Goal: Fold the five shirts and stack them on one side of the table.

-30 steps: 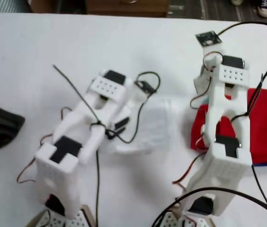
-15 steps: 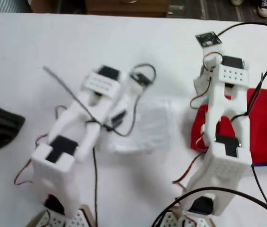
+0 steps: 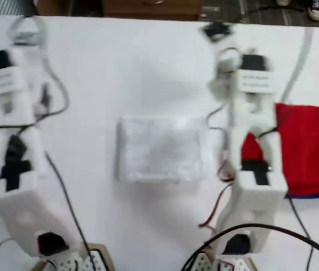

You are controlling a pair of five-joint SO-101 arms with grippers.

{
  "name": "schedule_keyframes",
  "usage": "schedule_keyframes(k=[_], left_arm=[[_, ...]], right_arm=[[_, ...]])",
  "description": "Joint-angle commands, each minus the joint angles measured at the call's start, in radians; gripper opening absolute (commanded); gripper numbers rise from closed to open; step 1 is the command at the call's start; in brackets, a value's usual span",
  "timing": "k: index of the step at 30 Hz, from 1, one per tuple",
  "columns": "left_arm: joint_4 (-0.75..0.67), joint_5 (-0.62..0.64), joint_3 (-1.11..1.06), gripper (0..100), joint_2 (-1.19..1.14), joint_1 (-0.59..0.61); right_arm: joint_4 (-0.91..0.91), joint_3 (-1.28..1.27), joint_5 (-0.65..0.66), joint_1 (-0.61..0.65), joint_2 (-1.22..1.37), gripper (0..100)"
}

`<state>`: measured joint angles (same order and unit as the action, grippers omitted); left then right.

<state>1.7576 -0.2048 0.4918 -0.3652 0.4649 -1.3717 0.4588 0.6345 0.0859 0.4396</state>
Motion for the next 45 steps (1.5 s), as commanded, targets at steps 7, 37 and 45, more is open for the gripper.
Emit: schedule_keyframes(k=[7, 37, 45], left_arm=[[0.018, 0.012, 0.01, 8, 0.075, 0.233], [-0.015, 0.009, 0.012, 8, 0.072, 0.319], [-0.023, 0.009, 0.01, 8, 0.069, 0.321]], right_arm=[[-0.045, 0.049, 0.284, 0.246, 0.088, 24.0], [-0.334, 0.281, 0.473, 0.318, 0.553, 33.3], [-0.34, 0.084, 0.473, 0.343, 0.453, 33.4]])
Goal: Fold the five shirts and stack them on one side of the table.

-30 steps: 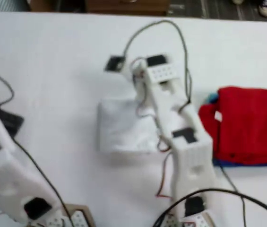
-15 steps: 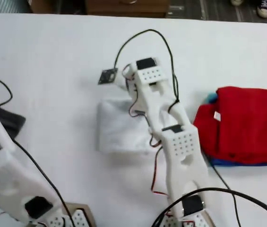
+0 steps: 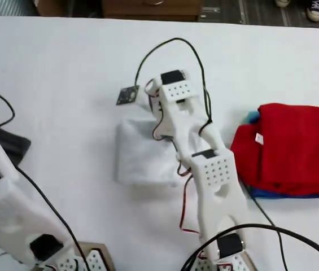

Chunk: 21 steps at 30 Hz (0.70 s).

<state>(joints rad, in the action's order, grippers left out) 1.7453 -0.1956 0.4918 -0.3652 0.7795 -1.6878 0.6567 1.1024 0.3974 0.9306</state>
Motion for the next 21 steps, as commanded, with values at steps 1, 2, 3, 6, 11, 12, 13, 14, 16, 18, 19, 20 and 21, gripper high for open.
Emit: schedule_keyframes(k=[1, 2, 3, 6, 11, 12, 13, 14, 16, 18, 19, 20, 21], left_arm=[[-0.011, -0.003, 0.01, 8, 0.069, 0.008], [-0.011, -0.015, 0.01, 8, 0.069, 0.008], [-0.011, -0.028, 0.01, 8, 0.069, 0.006], [-0.011, -0.035, 0.01, 8, 0.069, 0.006], [-0.011, -0.038, 0.01, 8, 0.069, 0.006], [-0.011, -0.038, 0.01, 8, 0.069, 0.006], [-0.011, -0.038, 0.01, 8, 0.069, 0.006], [-0.011, -0.038, 0.01, 8, 0.069, 0.006], [-0.011, -0.038, 0.01, 8, 0.071, 0.005], [-0.011, -0.038, 0.012, 8, 0.074, 0.005], [-0.009, -0.038, 0.015, 8, 0.074, 0.005], [-0.009, -0.038, 0.016, 8, 0.074, 0.005], [-0.008, -0.038, 0.018, 8, 0.075, 0.005]], right_arm=[[-0.024, -0.155, 0.005, 0.038, -0.068, 33.4], [-0.024, -0.198, 0.005, 0.045, -0.099, 33.4], [-0.024, -0.233, 0.005, 0.056, -0.125, 33.4], [-0.021, -0.298, 0.002, 0.085, -0.16, 33.4], [-0.018, -0.284, 0.0, 0.094, -0.168, 33.4], [-0.016, -0.256, 0.0, 0.09, -0.168, 33.4], [-0.016, -0.218, 0.0, 0.076, -0.168, 33.4], [-0.016, -0.173, 0.0, 0.059, -0.168, 33.4], [-0.016, -0.078, 0.0, 0.025, -0.16, 33.4], [-0.016, -0.018, 0.0, 0.004, -0.151, 33.4], [-0.016, 0.003, 0.0, 0.001, -0.14, 33.4], [-0.016, 0.02, 0.0, -0.004, -0.127, 33.4], [-0.016, 0.034, 0.0, -0.005, -0.111, 33.4]])
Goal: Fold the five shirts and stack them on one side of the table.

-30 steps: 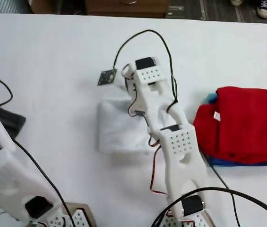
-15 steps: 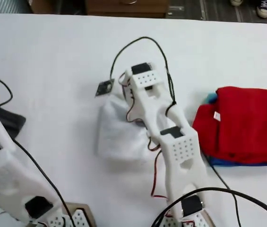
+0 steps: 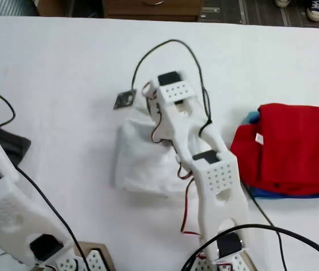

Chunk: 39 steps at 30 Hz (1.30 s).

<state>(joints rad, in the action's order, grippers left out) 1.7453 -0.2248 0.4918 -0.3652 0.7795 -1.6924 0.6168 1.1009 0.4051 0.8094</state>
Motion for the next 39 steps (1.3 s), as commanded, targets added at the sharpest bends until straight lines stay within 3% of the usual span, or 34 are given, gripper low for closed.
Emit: schedule_keyframes(k=[1, 8, 12, 31, 39], left_arm=[[-0.006, -0.009, 0.018, 8, 0.075, 0.005], [-0.003, -0.009, 0.018, 8, 0.075, 0.005], [-0.003, -0.011, 0.018, 8, 0.075, 0.005], [-0.003, -0.012, 0.019, 8, 0.075, 0.008], [-0.003, -0.011, 0.019, 8, 0.075, 0.006]], right_arm=[[-0.012, 0.086, 0.002, -0.013, 0.033, 33.4], [-0.015, 0.23, 0.002, -0.01, 0.153, 33.4], [-0.016, 0.296, -0.068, 0.018, 0.131, 33.4], [-0.018, 0.347, -0.052, 0.053, 0.286, 33.5], [-0.022, 0.178, -0.158, 0.101, 0.214, 33.4]])
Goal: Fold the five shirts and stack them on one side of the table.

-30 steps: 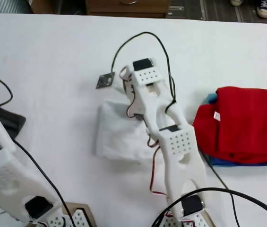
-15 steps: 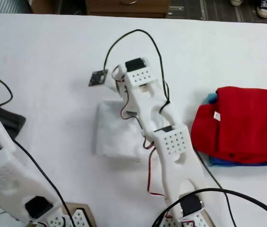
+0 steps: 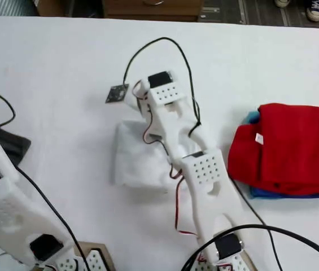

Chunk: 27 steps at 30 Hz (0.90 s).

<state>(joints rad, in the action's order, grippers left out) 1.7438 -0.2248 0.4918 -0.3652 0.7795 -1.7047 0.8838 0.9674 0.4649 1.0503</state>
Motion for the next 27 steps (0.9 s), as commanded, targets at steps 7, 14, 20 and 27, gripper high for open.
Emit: schedule_keyframes(k=[7, 14, 20, 27], left_arm=[[-0.005, -0.011, 0.019, 8, 0.075, 0.009], [-0.005, -0.011, 0.021, 8, 0.077, 0.009], [-0.002, -0.011, 0.021, 8, 0.077, 0.009], [-0.006, -0.012, 0.019, 8, 0.075, 0.005]], right_arm=[[-0.01, -0.295, -0.038, 0.068, -0.104, 25.2], [-0.01, -0.319, -0.038, 0.025, -0.107, 5.1], [-0.01, -0.311, -0.038, 0.012, -0.116, 2.1], [-0.01, -0.321, -0.075, 0.019, -0.38, 2.0]])
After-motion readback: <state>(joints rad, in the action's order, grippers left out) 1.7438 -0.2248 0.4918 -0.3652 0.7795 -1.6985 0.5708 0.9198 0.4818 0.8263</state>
